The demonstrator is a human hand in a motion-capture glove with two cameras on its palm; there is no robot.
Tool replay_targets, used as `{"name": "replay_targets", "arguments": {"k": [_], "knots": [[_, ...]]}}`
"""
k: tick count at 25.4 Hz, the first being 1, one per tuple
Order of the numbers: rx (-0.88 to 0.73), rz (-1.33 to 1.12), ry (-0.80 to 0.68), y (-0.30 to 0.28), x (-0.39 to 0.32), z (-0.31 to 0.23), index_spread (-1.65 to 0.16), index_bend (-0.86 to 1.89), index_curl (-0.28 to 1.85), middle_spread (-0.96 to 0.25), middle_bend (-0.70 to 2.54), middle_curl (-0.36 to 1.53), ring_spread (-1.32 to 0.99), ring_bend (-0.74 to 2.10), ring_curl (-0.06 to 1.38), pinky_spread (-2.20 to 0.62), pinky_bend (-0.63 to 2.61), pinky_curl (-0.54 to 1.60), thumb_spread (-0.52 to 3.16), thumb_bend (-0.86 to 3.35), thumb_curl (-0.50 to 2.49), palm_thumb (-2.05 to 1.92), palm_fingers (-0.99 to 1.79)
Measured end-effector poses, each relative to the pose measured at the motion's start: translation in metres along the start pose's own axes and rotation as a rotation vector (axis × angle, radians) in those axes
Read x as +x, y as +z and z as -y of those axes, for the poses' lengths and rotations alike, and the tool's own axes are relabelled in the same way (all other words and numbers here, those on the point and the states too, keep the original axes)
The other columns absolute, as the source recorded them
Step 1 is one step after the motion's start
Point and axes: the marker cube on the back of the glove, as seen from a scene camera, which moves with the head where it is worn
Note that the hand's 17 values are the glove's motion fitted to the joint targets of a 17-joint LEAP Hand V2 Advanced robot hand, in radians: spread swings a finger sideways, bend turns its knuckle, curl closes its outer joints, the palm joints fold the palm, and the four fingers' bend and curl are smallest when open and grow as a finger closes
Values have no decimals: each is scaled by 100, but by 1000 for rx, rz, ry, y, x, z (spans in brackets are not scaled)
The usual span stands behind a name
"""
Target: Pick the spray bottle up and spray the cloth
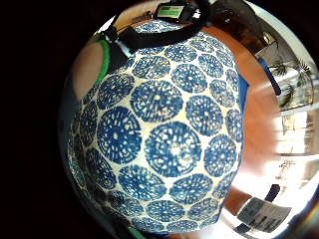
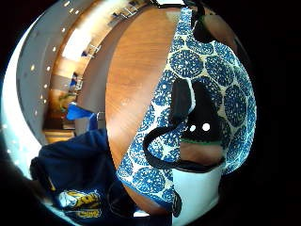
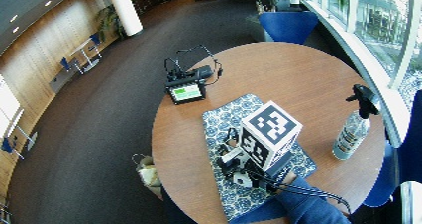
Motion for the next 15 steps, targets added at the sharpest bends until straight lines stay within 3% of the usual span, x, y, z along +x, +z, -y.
{"name": "replay_targets", "arguments": {"k": [5,15], "knots": [[17,-23,-55,-5,-8,-4,-33,21,29,-4,17,22,-11,29,23,16,34,25,115,37,26,56,71],[263,-179,-150,-65,-39,-33,-41,5,23,-6,23,28,-12,35,28,23,34,29,111,17,24,42,54]]}}
